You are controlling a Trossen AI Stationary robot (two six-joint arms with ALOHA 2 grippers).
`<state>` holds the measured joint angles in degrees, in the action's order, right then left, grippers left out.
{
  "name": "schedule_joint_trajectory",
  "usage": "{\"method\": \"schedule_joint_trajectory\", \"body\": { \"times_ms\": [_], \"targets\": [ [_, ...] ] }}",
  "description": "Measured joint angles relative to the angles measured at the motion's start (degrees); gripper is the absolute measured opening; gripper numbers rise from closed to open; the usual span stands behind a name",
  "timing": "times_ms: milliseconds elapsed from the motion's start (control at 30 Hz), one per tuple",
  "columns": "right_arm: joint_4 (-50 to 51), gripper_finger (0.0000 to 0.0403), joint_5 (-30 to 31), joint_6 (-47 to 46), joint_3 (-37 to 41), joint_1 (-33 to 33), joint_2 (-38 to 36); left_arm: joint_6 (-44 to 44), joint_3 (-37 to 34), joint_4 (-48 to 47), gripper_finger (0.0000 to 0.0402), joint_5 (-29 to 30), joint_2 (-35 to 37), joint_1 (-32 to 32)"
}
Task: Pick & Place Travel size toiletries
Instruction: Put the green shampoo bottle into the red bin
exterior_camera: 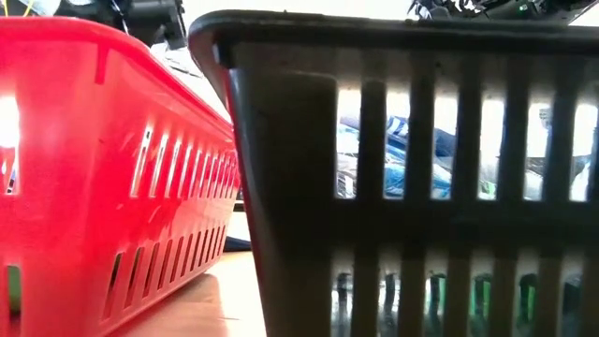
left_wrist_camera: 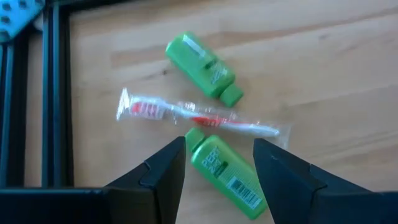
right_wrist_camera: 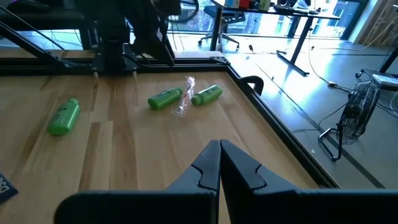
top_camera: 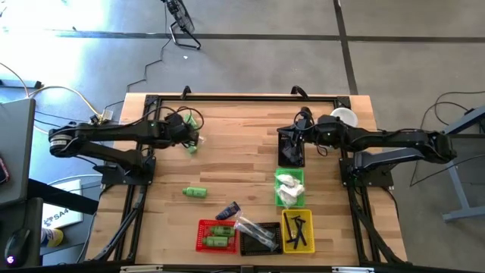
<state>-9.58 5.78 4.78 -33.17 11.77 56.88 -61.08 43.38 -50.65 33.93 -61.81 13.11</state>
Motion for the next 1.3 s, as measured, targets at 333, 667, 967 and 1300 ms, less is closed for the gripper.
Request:
{"method": "schedule_joint_trajectory", "body": {
  "times_ms": [333,667,967,1300],
  "targets": [
    [-0.1,0.0002,0.0,-0.1,0.0,0.0,0.0,-8.7,0.0,0.0,0.0184,-2.4,-12.3,0.0],
    [-0.1,0.0002,0.0,0.0,0.0,0.0,0.0,-8.8,0.1,6.1,0.0184,-6.9,-22.5,0.0],
    [-0.1,0.0002,-0.2,0.0,0.0,0.0,0.0,-8.2,0.2,5.5,0.0184,-7.7,-25.8,0.0],
    [-0.1,0.0002,-1.4,0.0,0.0,0.0,0.0,-8.2,0.1,5.3,0.0184,-8.2,-25.8,0.0]
  ]
}}
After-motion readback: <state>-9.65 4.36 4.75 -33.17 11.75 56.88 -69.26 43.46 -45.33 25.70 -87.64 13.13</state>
